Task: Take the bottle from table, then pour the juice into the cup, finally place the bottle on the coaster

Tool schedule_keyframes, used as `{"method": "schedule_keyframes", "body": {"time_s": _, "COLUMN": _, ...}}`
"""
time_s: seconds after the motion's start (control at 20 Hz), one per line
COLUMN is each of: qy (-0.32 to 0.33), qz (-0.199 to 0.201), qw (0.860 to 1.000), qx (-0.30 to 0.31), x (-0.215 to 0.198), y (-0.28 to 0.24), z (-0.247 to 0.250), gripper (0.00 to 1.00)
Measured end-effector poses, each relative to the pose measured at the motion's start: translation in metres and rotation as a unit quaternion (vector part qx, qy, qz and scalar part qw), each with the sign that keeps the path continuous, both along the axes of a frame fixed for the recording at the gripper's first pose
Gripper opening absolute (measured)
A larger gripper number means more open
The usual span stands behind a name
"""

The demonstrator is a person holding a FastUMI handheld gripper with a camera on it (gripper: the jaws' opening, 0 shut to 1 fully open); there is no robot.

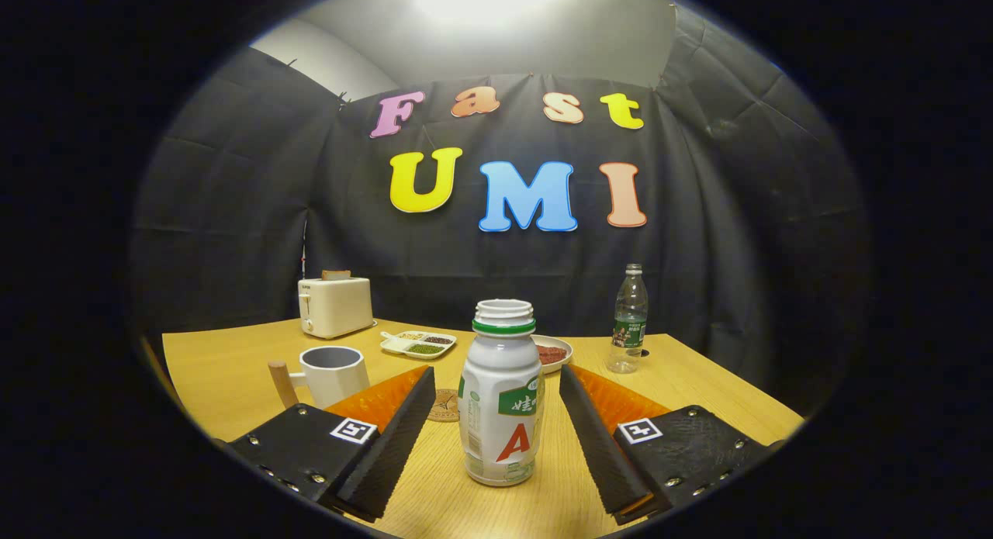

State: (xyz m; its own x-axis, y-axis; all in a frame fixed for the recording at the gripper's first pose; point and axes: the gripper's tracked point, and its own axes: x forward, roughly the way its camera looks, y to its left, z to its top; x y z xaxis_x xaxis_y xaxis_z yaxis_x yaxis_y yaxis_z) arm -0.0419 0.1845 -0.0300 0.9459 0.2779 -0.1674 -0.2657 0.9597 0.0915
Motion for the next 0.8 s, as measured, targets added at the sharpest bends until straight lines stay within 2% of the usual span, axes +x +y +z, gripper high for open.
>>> {"method": "schedule_keyframes", "body": {"time_s": 0.25, "qy": 0.024, "qz": -0.007, "qw": 1.0, "qx": 0.007, "x": 0.014, "y": 0.009, "z": -0.02, "gripper": 0.97}}
{"method": "schedule_keyframes", "body": {"time_s": 0.35, "qy": 0.029, "qz": -0.014, "qw": 0.999, "qx": 0.004, "x": 0.019, "y": 0.009, "z": -0.025, "gripper": 0.91}}
{"method": "schedule_keyframes", "body": {"time_s": 0.45, "qy": 0.037, "qz": -0.022, "qw": 0.999, "qx": 0.002, "x": 0.025, "y": 0.007, "z": -0.032, "gripper": 0.89}}
{"method": "schedule_keyframes", "body": {"time_s": 0.55, "qy": 0.04, "qz": -0.028, "qw": 0.999, "qx": 0.0, "x": 0.028, "y": 0.008, "z": -0.031, "gripper": 0.78}}
{"method": "schedule_keyframes", "body": {"time_s": 0.8, "qy": 0.047, "qz": -0.042, "qw": 0.998, "qx": -0.012, "x": 0.03, "y": 0.007, "z": -0.032, "gripper": 0.72}}
